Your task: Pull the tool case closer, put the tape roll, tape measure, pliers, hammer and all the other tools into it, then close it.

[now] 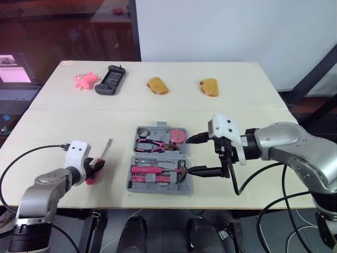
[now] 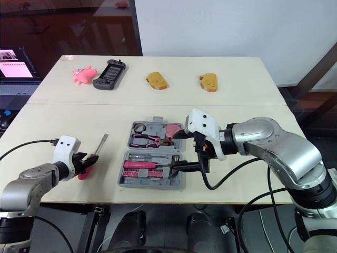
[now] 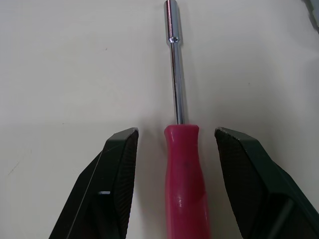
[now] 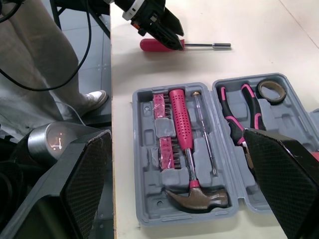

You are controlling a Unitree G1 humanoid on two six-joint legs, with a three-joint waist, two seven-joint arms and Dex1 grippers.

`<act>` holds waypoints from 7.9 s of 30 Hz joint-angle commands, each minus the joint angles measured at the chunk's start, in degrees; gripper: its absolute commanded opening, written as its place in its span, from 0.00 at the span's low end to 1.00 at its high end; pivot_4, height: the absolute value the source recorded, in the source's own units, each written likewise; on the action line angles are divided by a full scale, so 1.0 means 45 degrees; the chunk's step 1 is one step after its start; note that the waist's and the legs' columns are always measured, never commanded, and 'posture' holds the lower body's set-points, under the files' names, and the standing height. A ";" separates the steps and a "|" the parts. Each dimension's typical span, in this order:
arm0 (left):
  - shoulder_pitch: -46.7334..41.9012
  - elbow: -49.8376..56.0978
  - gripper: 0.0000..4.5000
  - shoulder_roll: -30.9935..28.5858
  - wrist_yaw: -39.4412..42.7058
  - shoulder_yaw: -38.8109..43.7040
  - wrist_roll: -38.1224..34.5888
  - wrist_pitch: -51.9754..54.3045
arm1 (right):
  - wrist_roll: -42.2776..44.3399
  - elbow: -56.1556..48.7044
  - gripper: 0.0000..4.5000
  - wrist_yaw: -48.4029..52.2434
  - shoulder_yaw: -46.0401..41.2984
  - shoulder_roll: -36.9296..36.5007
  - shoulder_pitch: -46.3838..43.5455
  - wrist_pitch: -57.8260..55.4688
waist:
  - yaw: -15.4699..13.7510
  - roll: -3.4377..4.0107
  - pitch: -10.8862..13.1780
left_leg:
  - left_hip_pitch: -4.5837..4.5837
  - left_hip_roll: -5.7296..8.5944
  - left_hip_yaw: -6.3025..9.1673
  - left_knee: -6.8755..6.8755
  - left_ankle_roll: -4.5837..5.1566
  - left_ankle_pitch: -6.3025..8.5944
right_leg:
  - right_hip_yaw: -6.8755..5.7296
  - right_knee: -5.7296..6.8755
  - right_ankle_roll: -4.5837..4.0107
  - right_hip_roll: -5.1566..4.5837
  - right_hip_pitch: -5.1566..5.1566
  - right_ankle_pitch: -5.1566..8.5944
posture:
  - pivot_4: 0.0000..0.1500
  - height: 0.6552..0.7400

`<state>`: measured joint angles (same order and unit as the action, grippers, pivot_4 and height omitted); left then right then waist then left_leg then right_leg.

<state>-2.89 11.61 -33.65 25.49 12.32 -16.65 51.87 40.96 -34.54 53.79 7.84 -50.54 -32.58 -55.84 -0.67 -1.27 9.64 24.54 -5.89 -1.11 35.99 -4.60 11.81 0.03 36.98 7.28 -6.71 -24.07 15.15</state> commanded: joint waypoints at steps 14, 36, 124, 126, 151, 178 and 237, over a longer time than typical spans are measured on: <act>-0.0379 0.0040 0.13 0.0190 -0.0378 0.0419 -0.0216 -0.0049 | 0.0150 -0.0249 1.00 0.0104 -0.0505 -0.0216 -0.0120 0.0117 | -0.0001 -0.0001 0.0001 | 0.0001 0.0000 0.0000 0.0001 0.0000 0.0000 | 0.0001 -0.0003 -0.0001 0.0000 0.0001 0.0000 | 1.00 0.77; 0.0775 -0.0946 0.36 -0.3879 0.4424 -0.1984 -0.0268 -0.1250 | 0.0510 -0.0939 1.00 -0.0819 -0.0763 -0.0021 0.0503 -0.0298 | -0.0009 0.0005 0.0008 | 0.0007 -0.0001 -0.0008 -0.0052 -0.0002 0.0001 | 0.0003 -0.0017 -0.0022 -0.0003 -0.0045 0.0012 | 1.00 0.77; -1.0254 0.0733 0.08 -0.2858 1.2798 -1.1908 0.2820 -0.0498 | 0.6016 -0.3745 1.00 -0.3428 -0.6141 -0.3971 0.6156 -0.1750 | -0.0041 -0.0113 0.0103 | 0.0167 0.0007 0.0042 0.0080 0.0010 -0.0006 | -0.0013 0.0013 -0.0001 0.0005 -0.0096 0.0009 | 1.00 0.77; -1.1032 0.0622 0.08 -0.2322 1.3034 -1.2123 0.2380 0.1030 | 0.5841 -0.3669 1.00 -0.3440 -0.5985 -0.3970 0.6095 -0.1629 | -0.0055 -0.0112 0.0103 | 0.0166 0.0007 0.0047 0.0079 0.0010 -0.0006 | -0.0013 0.0015 0.0000 0.0005 -0.0096 0.0009 | 1.00 0.77; -1.3806 -0.1995 0.08 -0.0211 1.4136 -1.7104 0.5798 -0.0129 | 0.4605 -0.2809 1.00 -0.3508 -0.4151 -0.3676 0.4838 -0.0876 | -0.0032 -0.0104 0.0101 | 0.0191 0.0017 0.0097 0.0140 0.0036 0.0008 | -0.0012 0.0040 0.0019 0.0028 -0.0087 0.0014 | 1.00 0.77; -1.3529 -0.1704 0.08 0.0771 1.3153 -1.7558 0.4933 0.3434 | 0.2950 -0.2260 1.00 -0.3029 -0.2898 -0.3066 0.4040 -0.0480 | -0.0027 -0.0097 0.0097 | 0.0197 0.0017 0.0106 0.0240 0.0152 0.0075 | -0.0012 0.0058 0.0039 0.0030 -0.0054 0.0012 | 1.00 0.77; -1.4051 -0.1449 0.08 0.1036 1.0470 -1.7723 0.1732 0.5128 | 0.1824 -0.1734 1.00 -0.2394 -0.2124 -0.2556 0.3435 -0.0449 | -0.0043 -0.0082 0.0096 | 0.0191 0.0020 0.0111 0.0249 0.0155 0.0077 | -0.0012 0.0055 0.0024 0.0029 -0.0033 0.0022 | 1.00 0.77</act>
<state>-65.49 4.69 -28.92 73.09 -67.18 -8.35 74.82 49.60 -42.25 42.47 -1.02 -62.19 -16.31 -58.63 -0.86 -1.63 10.07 25.40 -5.79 -0.61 37.11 -3.90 12.16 -0.02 37.23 7.39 -6.58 -24.22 15.25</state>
